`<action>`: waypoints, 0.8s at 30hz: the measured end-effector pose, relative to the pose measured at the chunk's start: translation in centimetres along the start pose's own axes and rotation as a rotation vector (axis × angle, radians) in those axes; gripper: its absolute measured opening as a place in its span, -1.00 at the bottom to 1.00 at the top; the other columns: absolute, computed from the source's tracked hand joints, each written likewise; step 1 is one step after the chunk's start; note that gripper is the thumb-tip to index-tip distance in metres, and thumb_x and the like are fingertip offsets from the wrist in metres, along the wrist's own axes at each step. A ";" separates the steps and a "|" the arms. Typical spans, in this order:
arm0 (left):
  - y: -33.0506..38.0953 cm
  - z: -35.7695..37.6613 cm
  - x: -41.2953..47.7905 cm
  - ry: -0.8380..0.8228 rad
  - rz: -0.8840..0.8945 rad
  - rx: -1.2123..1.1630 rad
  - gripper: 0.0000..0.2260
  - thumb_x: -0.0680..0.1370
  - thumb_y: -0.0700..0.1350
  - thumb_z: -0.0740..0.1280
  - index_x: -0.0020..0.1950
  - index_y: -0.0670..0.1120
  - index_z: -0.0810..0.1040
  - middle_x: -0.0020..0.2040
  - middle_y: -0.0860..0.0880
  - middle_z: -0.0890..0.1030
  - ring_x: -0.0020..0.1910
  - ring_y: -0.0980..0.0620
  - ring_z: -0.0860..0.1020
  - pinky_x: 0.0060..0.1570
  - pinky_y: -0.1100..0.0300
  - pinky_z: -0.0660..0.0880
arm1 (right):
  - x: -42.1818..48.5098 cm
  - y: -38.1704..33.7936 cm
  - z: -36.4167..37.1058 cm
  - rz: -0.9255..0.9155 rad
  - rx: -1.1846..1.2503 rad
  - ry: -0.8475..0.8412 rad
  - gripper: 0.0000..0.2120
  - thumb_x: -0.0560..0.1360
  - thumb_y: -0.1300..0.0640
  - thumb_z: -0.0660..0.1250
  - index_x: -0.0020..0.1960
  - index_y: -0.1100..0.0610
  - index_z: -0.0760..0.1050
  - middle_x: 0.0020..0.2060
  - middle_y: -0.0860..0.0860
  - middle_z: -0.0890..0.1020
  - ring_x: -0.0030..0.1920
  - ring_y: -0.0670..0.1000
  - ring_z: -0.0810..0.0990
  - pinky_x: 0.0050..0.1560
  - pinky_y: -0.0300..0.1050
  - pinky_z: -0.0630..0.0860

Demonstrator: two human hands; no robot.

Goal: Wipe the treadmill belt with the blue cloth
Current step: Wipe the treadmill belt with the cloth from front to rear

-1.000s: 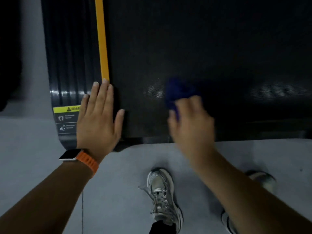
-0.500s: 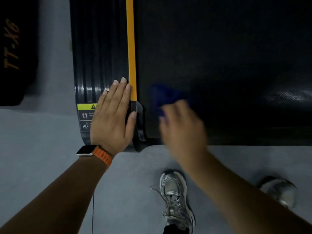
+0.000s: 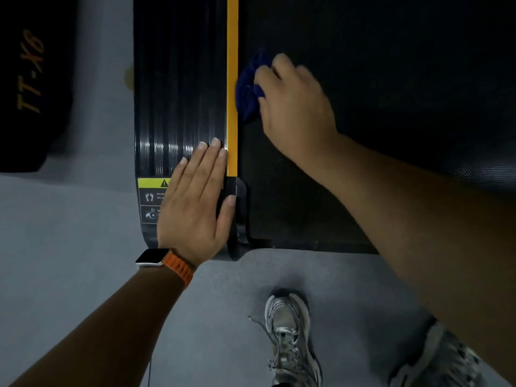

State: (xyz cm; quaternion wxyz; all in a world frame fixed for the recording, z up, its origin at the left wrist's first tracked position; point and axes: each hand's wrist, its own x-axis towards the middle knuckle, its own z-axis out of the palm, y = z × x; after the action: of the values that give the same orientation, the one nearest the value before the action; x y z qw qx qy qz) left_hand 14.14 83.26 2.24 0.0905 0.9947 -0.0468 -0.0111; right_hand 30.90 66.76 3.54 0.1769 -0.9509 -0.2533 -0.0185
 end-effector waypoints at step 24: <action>0.1 -0.2 0.0 -0.046 -0.012 0.049 -0.38 0.64 0.08 0.05 0.65 -0.18 0.10 0.67 -0.15 0.12 0.66 -0.09 0.08 0.62 -0.13 0.04 | -13.0 1.3 -2.3 -0.388 0.138 -0.353 -0.67 0.37 0.20 0.44 0.09 0.08 0.44 -0.01 0.07 0.46 -0.07 0.11 0.45 -0.29 -0.06 0.51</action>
State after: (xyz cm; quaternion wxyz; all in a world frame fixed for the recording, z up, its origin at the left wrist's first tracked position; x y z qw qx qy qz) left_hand 14.15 83.22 2.46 0.0647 0.9964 -0.0430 -0.0336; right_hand 20.29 58.72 3.69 0.1875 -0.8587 -0.4585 0.1315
